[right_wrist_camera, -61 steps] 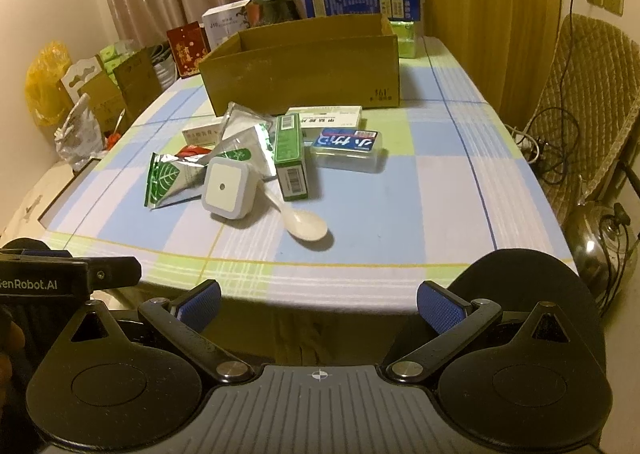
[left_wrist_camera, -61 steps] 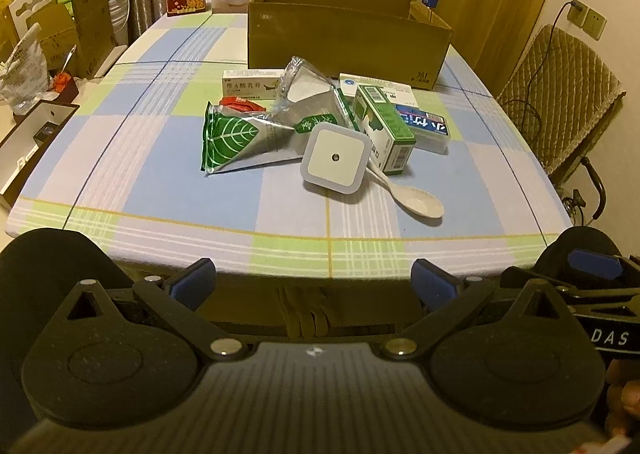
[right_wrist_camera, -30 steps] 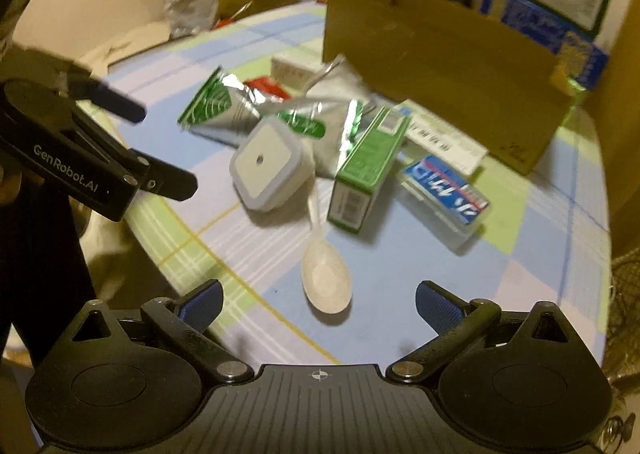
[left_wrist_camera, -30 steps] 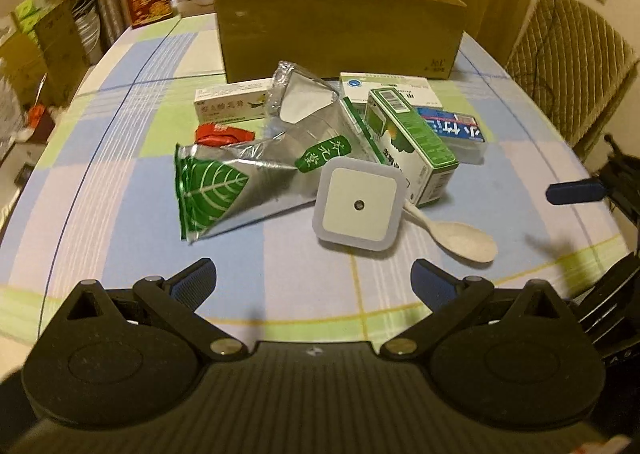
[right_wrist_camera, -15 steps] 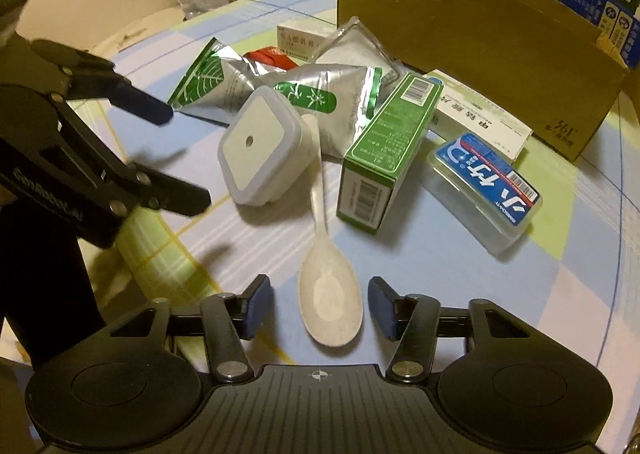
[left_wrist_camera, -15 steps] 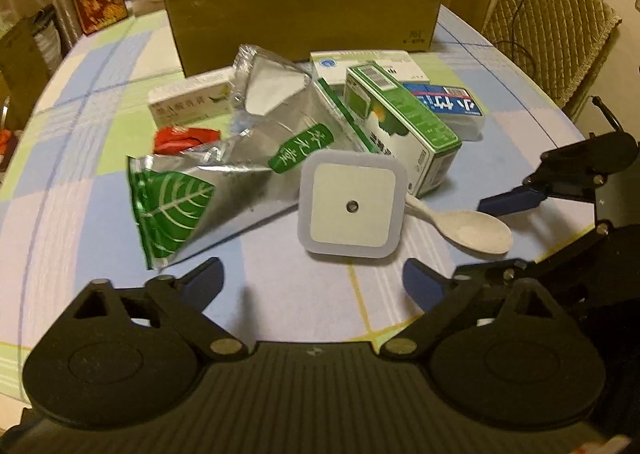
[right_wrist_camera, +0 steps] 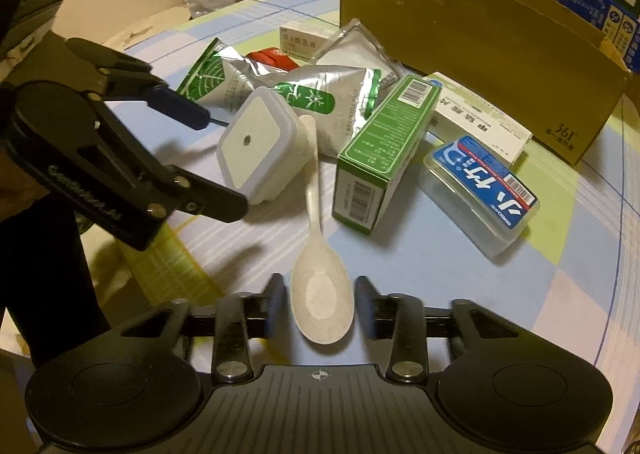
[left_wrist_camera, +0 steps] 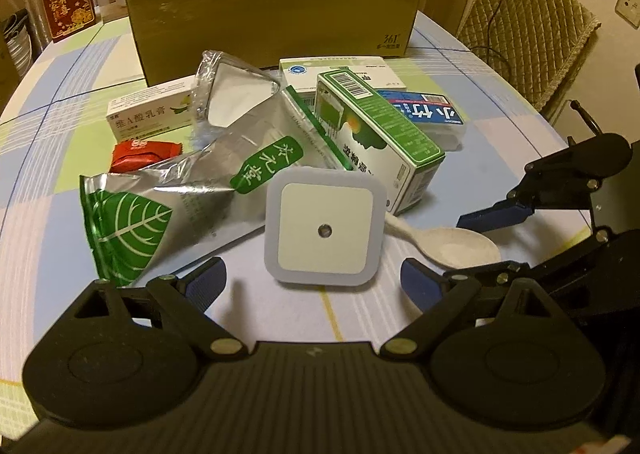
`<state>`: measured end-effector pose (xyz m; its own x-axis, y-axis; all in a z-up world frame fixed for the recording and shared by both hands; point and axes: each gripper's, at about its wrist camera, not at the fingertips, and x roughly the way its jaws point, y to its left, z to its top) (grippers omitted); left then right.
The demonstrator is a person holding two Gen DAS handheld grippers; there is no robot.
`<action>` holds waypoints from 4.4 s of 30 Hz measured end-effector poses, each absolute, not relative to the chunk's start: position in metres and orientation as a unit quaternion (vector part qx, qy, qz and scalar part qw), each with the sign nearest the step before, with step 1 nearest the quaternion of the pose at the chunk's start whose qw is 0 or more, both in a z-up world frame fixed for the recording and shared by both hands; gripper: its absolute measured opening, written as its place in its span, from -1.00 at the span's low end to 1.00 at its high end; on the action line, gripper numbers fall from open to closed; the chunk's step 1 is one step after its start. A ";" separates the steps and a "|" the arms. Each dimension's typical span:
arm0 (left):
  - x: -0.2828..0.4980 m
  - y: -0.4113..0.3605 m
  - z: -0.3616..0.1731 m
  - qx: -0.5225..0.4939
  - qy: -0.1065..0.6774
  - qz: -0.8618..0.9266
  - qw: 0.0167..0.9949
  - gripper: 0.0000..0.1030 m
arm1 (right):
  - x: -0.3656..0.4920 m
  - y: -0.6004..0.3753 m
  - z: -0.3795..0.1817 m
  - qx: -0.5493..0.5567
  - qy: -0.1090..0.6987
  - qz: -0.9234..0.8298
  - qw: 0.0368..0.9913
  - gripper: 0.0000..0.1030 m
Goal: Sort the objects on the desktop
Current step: 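Grasp the white square night light with the left gripper while the right gripper grasps the white spoon, then carry night light and spoon into the cardboard box while both grippers open to release, then withdraw both open grippers from the box back toward the table items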
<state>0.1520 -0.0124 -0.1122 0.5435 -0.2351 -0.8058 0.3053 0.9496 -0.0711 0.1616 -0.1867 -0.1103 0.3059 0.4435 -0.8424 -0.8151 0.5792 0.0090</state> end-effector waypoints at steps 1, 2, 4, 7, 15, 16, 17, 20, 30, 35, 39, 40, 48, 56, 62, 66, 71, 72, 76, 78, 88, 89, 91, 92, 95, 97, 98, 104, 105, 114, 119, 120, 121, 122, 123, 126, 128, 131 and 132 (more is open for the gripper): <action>0.152 -0.013 -0.113 0.040 0.451 -0.155 0.878 0.78 | 0.161 -0.187 -0.110 -0.216 0.428 0.403 0.779 -0.41; 0.153 -0.014 -0.114 0.041 0.450 -0.156 0.878 0.78 | 0.161 -0.187 -0.110 -0.215 0.428 0.402 0.780 -0.41; 0.154 -0.014 -0.115 0.040 0.450 -0.159 0.878 0.78 | 0.159 -0.188 -0.110 -0.213 0.427 0.397 0.784 -0.42; 0.155 -0.015 -0.117 0.038 0.448 -0.162 0.879 0.78 | 0.156 -0.188 -0.109 -0.212 0.425 0.393 0.788 -0.42; 0.157 -0.025 -0.123 0.056 0.434 -0.165 0.884 0.57 | 0.154 -0.190 -0.106 -0.195 0.427 0.382 0.796 -0.42; 0.158 -0.026 -0.124 0.058 0.432 -0.164 0.885 0.49 | 0.155 -0.190 -0.106 -0.194 0.429 0.381 0.796 -0.42; 0.159 -0.027 -0.124 0.059 0.430 -0.162 0.886 0.46 | 0.155 -0.190 -0.106 -0.193 0.430 0.379 0.796 -0.42; 0.159 -0.030 -0.125 0.065 0.417 -0.154 0.893 0.28 | 0.156 -0.192 -0.105 -0.185 0.432 0.375 0.799 -0.42; 0.149 -0.021 -0.113 0.066 0.405 -0.130 0.903 0.18 | 0.142 -0.190 -0.092 -0.164 0.419 0.378 0.809 -0.42; 0.144 -0.012 -0.096 0.061 0.395 -0.119 0.909 0.18 | 0.136 -0.185 -0.077 -0.153 0.400 0.375 0.822 -0.42; 0.144 -0.006 -0.079 0.053 0.386 -0.114 0.914 0.18 | 0.136 -0.184 -0.059 -0.143 0.381 0.367 0.837 -0.42; 0.145 -0.005 -0.074 0.051 0.385 -0.113 0.915 0.18 | 0.139 -0.184 -0.054 -0.139 0.378 0.363 0.840 -0.42; 0.173 -0.004 -0.038 0.053 0.371 -0.122 0.919 0.18 | 0.192 -0.193 -0.001 -0.082 0.352 0.308 0.880 -0.42; 0.245 -0.011 0.005 0.058 0.340 -0.127 0.930 0.18 | 0.272 -0.192 0.039 -0.052 0.320 0.266 0.908 -0.42; 0.319 -0.008 0.028 0.036 0.330 -0.130 0.934 0.18 | 0.339 -0.176 0.044 -0.053 0.314 0.244 0.916 -0.42; 0.365 -0.007 0.035 0.025 0.331 -0.133 0.934 0.18 | 0.377 -0.166 0.032 -0.038 0.329 0.237 0.914 -0.42; 0.405 -0.008 0.023 0.034 0.340 -0.129 0.931 0.18 | 0.409 -0.153 0.012 -0.046 0.350 0.234 0.906 -0.42; 0.410 -0.008 0.019 0.034 0.344 -0.129 0.930 0.18 | 0.413 -0.152 0.009 -0.046 0.352 0.233 0.905 -0.42; 0.427 -0.008 0.002 0.037 0.354 -0.129 0.926 0.18 | 0.427 -0.151 -0.006 -0.037 0.357 0.229 0.905 -0.42; 0.434 -0.009 -0.005 0.041 0.354 -0.124 0.926 0.19 | 0.432 -0.151 -0.014 -0.033 0.358 0.230 0.905 -0.22; 0.414 0.016 -0.007 0.016 0.356 -0.113 0.927 0.20 | 0.390 -0.174 0.002 0.002 0.324 0.206 0.923 0.19; 0.406 0.019 -0.004 0.016 0.354 -0.111 0.929 0.20 | 0.381 -0.176 0.008 0.007 0.319 0.205 0.925 0.21; 0.392 0.025 0.002 0.015 0.348 -0.109 0.931 0.29 | 0.363 -0.178 0.016 0.013 0.313 0.206 0.927 0.36; 0.383 0.028 0.005 0.016 0.345 -0.108 0.932 0.30 | 0.353 -0.179 0.021 0.017 0.309 0.208 0.928 0.40; 0.356 0.036 0.016 0.018 0.339 -0.101 0.935 0.34 | 0.319 -0.180 0.032 0.029 0.304 0.213 0.928 0.55; 0.337 0.041 0.022 0.019 0.338 -0.097 0.936 0.37 | 0.293 -0.181 0.036 0.035 0.301 0.215 0.928 0.65; 0.326 0.044 0.024 0.021 0.339 -0.095 0.936 0.39 | 0.280 -0.181 0.037 0.036 0.299 0.216 0.929 0.68; 0.262 0.064 0.030 0.015 0.335 -0.082 0.938 0.63 | 0.211 -0.180 0.031 0.053 0.315 0.219 0.922 0.79; 0.252 0.066 0.029 0.017 0.336 -0.082 0.938 0.65 | 0.201 -0.180 0.028 0.054 0.319 0.219 0.921 0.80; 0.181 0.076 0.007 0.062 0.349 -0.114 0.928 0.84 | 0.145 -0.180 -0.003 0.040 0.353 0.214 0.910 0.80; 0.168 0.078 -0.009 0.090 0.365 -0.150 0.914 0.88 | 0.142 -0.178 -0.017 0.024 0.368 0.217 0.904 0.80; 0.168 0.078 -0.012 0.097 0.369 -0.159 0.911 0.89 | 0.143 -0.177 -0.019 0.019 0.371 0.217 0.903 0.80; 0.168 0.076 -0.015 0.105 0.371 -0.169 0.907 0.90 | 0.146 -0.176 -0.022 0.015 0.374 0.218 0.901 0.80; 0.167 0.075 -0.019 0.117 0.372 -0.181 0.903 0.90 | 0.148 -0.175 -0.024 0.012 0.377 0.219 0.900 0.80; 0.167 0.074 -0.022 0.127 0.373 -0.190 0.899 0.91 | 0.150 -0.175 -0.026 0.009 0.381 0.220 0.898 0.80; 0.171 0.069 -0.033 0.156 0.376 -0.215 0.888 0.91 | 0.157 -0.173 -0.033 0.001 0.391 0.221 0.893 0.79; 0.176 0.067 -0.041 0.171 0.378 -0.230 0.880 0.91 | 0.164 -0.170 -0.038 -0.008 0.399 0.225 0.889 0.79; 0.185 0.062 -0.051 0.188 0.382 -0.252 0.869 0.91 | 0.177 -0.163 -0.046 -0.024 0.411 0.236 0.880 0.77; 0.187 0.061 -0.053 0.192 0.384 -0.258 0.865 0.91 | 0.181 -0.161 -0.048 -0.029 0.415 0.239 0.877 0.76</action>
